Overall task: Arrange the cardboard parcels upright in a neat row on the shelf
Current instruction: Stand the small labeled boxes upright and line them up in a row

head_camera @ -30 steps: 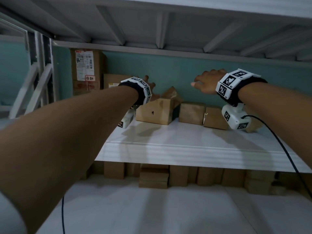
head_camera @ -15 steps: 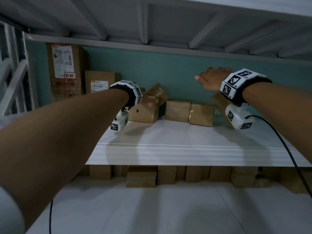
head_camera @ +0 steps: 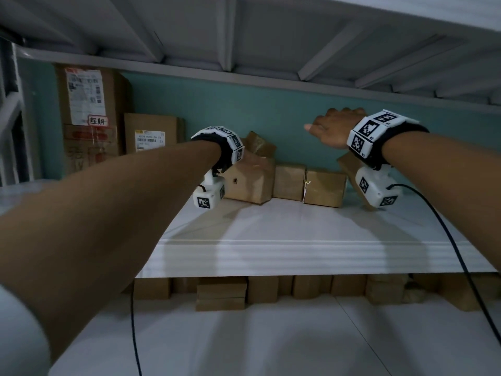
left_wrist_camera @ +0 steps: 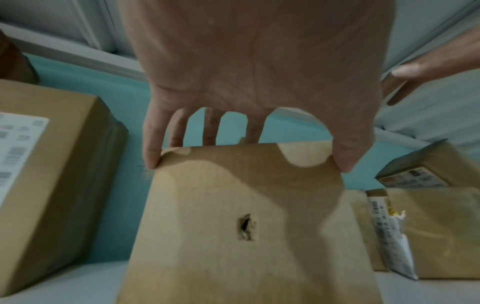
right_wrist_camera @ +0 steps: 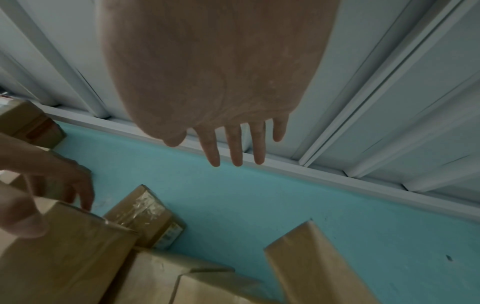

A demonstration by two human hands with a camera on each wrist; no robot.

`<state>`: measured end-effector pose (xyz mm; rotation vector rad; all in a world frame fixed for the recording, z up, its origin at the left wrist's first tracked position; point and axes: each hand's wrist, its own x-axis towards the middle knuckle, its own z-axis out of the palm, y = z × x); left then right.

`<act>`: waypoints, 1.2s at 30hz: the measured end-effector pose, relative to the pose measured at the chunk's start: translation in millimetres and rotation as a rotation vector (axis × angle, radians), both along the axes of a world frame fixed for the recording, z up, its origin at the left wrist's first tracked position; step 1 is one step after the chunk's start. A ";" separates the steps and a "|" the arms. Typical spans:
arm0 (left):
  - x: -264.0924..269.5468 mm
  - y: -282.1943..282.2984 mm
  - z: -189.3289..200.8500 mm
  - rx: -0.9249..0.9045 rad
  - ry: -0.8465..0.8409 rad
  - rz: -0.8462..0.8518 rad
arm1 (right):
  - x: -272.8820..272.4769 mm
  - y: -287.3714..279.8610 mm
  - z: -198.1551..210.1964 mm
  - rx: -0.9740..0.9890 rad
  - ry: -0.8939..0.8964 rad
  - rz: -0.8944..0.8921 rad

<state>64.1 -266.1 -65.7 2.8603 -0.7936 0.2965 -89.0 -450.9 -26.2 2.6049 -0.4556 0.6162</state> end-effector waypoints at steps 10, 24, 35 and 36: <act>-61.8 14.7 12.8 -0.475 0.286 -0.147 | 9.0 36.1 10.9 0.021 0.034 0.067; -56.6 69.1 21.7 -0.560 0.354 -0.068 | 36.1 101.9 11.2 0.170 0.317 0.167; -42.6 73.5 3.2 -0.507 0.355 0.004 | 53.3 118.2 -14.0 0.334 0.390 0.247; -43.5 72.9 3.4 -0.491 0.345 0.008 | 54.9 119.0 -14.1 0.336 0.392 0.248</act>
